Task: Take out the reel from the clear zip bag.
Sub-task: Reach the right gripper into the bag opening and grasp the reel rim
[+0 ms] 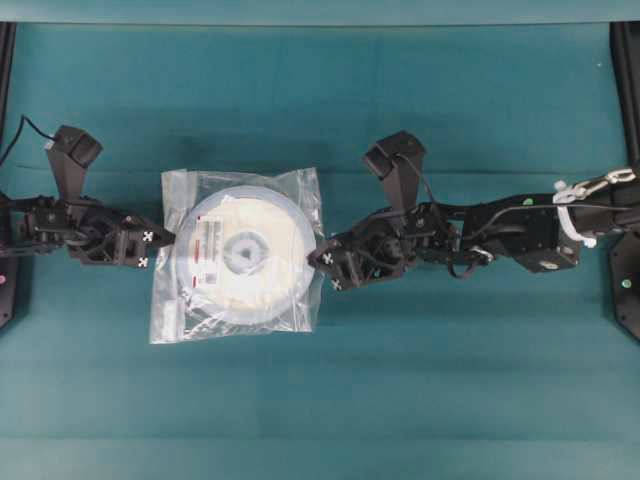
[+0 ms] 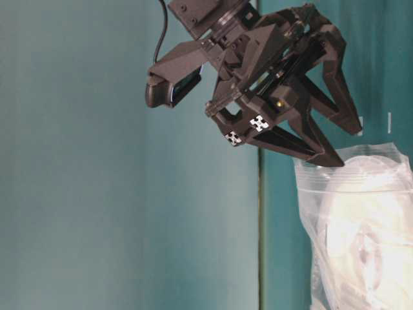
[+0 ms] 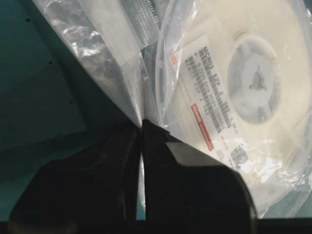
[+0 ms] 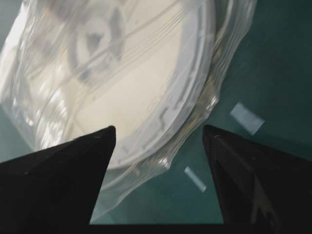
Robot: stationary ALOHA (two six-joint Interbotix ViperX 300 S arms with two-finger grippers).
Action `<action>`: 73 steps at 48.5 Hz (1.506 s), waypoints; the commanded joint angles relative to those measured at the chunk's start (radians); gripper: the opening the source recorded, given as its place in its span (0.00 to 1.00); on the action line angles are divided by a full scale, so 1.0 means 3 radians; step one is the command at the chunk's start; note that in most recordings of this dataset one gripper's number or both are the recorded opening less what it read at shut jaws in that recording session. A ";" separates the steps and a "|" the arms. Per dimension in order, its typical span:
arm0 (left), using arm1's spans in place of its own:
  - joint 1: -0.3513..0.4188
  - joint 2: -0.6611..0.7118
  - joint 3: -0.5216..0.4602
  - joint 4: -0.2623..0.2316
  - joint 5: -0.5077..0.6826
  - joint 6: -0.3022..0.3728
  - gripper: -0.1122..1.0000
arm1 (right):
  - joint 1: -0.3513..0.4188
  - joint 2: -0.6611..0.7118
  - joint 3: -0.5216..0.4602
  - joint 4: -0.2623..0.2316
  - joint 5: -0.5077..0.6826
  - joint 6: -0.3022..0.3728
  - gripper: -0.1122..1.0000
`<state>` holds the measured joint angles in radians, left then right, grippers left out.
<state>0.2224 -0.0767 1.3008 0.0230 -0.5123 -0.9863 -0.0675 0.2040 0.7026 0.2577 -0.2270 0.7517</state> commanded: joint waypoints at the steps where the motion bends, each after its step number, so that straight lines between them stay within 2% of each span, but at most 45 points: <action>1: -0.0010 -0.0005 -0.0020 0.0010 0.0010 0.0005 0.11 | -0.0020 -0.0010 -0.0051 0.0041 -0.0036 0.0020 0.91; 17: -0.0010 -0.0005 -0.0020 0.0015 0.0041 0.0005 0.11 | -0.0005 0.0179 -0.0276 0.0092 -0.0020 0.0026 0.91; 26: -0.0010 -0.0005 -0.0020 0.0010 0.0066 0.0005 0.11 | 0.0000 0.0199 -0.0291 0.0092 -0.0010 0.0031 0.91; 37: -0.0015 0.0000 -0.0020 0.0015 0.0082 0.0005 0.11 | -0.0005 0.0235 -0.0312 0.0174 -0.0026 0.0031 0.90; 49: -0.0010 0.0005 -0.0015 0.0015 0.0092 0.0005 0.11 | -0.0005 0.0291 -0.0435 0.0179 -0.0031 0.0020 0.88; 64: -0.0010 0.0005 -0.0015 0.0015 0.0097 0.0010 0.11 | -0.0005 0.0291 -0.0435 0.0179 0.0005 0.0031 0.88; 69: -0.0010 0.0005 -0.0015 0.0015 0.0097 0.0010 0.11 | -0.0010 0.0291 -0.0440 0.0179 0.0015 0.0031 0.85; 73: -0.0015 0.0005 -0.0015 0.0015 0.0097 0.0010 0.11 | -0.0010 0.0297 -0.0450 0.0179 0.0015 0.0031 0.78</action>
<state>0.2224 -0.0782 1.2977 0.0230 -0.4893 -0.9848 -0.0736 0.3007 0.5844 0.3099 -0.2163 0.7517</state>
